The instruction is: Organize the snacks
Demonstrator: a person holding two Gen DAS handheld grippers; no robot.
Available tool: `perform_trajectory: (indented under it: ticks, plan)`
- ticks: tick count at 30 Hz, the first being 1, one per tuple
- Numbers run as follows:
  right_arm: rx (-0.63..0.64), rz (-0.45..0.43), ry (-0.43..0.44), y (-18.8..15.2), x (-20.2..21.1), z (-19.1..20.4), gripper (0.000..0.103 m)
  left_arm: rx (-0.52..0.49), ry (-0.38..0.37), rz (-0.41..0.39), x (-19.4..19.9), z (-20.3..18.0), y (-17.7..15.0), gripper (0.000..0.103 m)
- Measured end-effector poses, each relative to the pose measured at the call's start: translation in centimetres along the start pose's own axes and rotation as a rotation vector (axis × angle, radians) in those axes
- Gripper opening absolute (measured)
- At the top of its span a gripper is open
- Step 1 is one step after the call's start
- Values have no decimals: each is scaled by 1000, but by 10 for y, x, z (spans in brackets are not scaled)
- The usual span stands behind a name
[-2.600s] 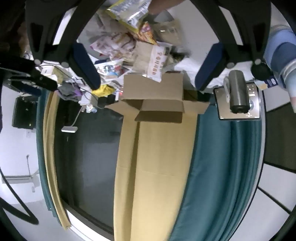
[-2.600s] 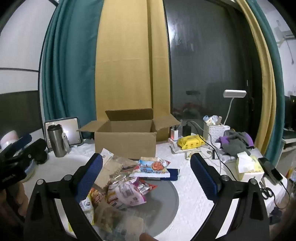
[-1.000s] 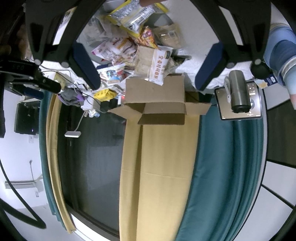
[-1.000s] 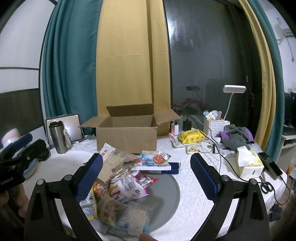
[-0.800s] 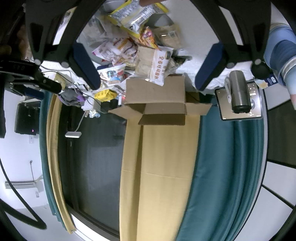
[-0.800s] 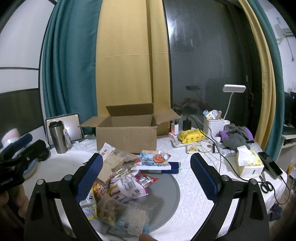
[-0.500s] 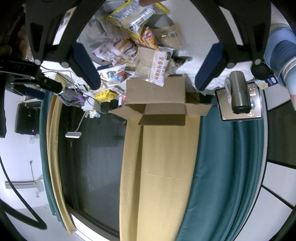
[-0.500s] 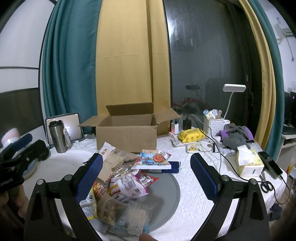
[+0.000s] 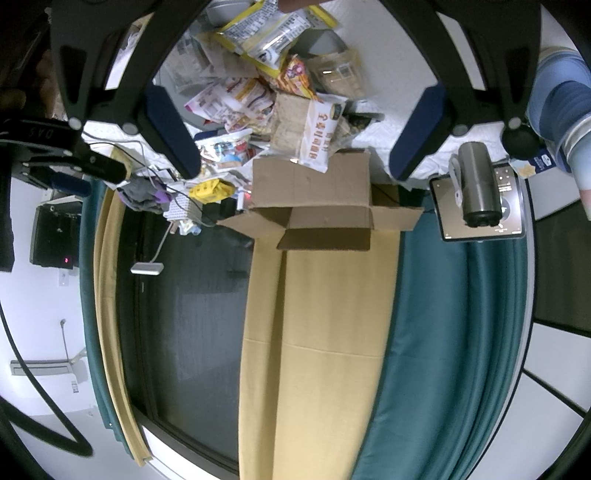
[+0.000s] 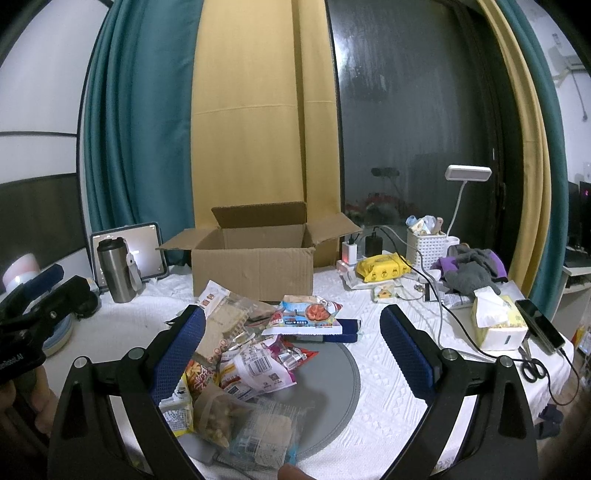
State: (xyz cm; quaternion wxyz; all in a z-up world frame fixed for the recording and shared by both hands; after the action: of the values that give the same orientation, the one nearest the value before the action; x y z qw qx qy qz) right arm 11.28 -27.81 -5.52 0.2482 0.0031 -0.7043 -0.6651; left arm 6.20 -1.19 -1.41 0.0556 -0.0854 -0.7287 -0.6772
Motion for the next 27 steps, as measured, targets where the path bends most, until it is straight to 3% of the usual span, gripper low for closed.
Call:
perform_trajectory:
  ticks: [15, 27]
  plan:
    - [-4, 25, 1, -19, -4, -1, 97, -2, -5, 35, -4, -4, -15, 102]
    - [-10, 142, -11, -45, -30, -5, 97, -17, -16, 181, -30, 0, -58, 102]
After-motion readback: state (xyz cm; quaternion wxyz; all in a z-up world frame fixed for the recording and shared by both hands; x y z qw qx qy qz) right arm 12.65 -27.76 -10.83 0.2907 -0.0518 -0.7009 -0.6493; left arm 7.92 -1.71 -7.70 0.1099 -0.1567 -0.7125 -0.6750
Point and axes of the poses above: each gripper's, at about its wrist camera, not at the fingertips, and x roughly against the way its jaws point, z to its left, y to its top, the point moved 8 cm from there along -x, roughly the way its jaws point, and after that the axes turned 4 degrees about z, right-handed, at the moved point
